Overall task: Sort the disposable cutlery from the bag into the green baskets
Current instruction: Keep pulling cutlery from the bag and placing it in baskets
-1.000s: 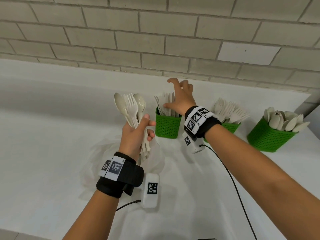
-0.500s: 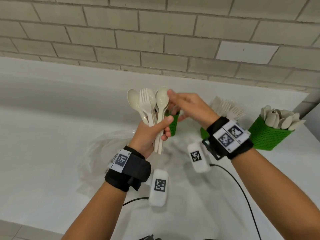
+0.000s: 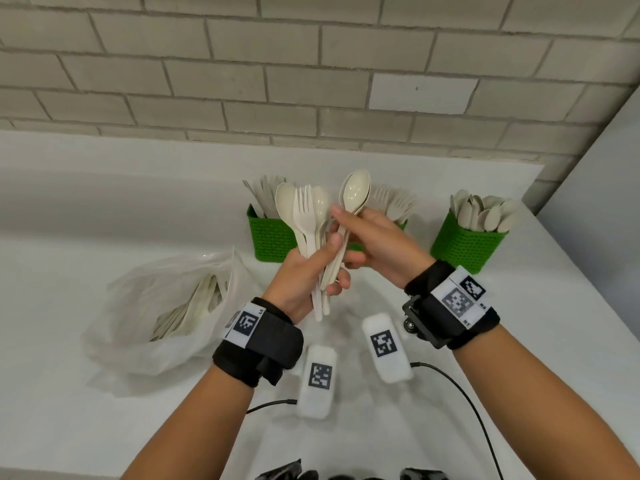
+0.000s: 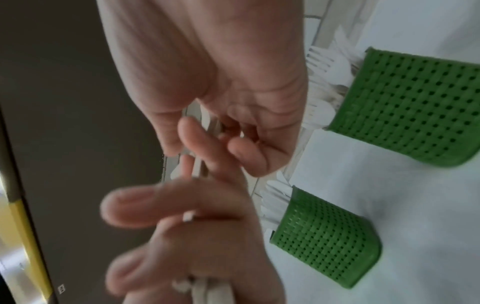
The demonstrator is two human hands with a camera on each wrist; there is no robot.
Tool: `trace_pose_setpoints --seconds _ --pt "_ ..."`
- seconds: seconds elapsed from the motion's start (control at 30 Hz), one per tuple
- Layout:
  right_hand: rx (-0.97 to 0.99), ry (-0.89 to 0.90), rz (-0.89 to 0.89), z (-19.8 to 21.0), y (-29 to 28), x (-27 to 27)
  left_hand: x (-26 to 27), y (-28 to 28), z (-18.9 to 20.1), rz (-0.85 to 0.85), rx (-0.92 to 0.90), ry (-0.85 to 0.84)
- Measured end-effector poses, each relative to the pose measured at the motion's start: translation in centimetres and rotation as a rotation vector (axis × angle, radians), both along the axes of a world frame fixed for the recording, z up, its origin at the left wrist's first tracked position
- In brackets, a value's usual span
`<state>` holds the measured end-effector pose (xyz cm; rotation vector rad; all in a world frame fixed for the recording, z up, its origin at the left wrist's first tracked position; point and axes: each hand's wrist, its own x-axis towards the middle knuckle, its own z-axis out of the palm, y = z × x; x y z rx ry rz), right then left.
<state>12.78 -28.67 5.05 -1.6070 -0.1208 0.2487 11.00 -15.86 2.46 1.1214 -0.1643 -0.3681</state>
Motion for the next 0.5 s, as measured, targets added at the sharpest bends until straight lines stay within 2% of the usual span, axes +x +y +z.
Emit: trace_pose_setpoints --seconds 0.07,0.13,0.2,0.3,0.43,0.5 --pt "-0.015 -0.015 0.029 -0.4 -0.3 -0.4 -0.4 -0.9 -0.1 -0.012 0.014 0.003" --pt "0.039 -0.008 -0.085 -0.4 -0.9 -0.4 -0.6 -1.4 -0.3 -0.011 0.064 0.006" --pt "0.189 0.016 -0.200 -0.2 -1.9 0.0 -0.7 -1.5 -0.5 -0.009 0.089 0.033" --pt "0.400 0.061 -0.212 0.1 -3.2 0.4 -0.8 -1.7 -0.6 -0.012 0.075 0.060" --pt "0.371 0.097 -0.160 -0.5 -2.3 -0.1 -1.1 -2.5 -0.7 0.066 0.043 0.018" --pt "0.332 0.056 -0.134 -0.6 -2.0 -0.4 -1.2 -2.7 -0.8 0.097 0.052 -0.003"
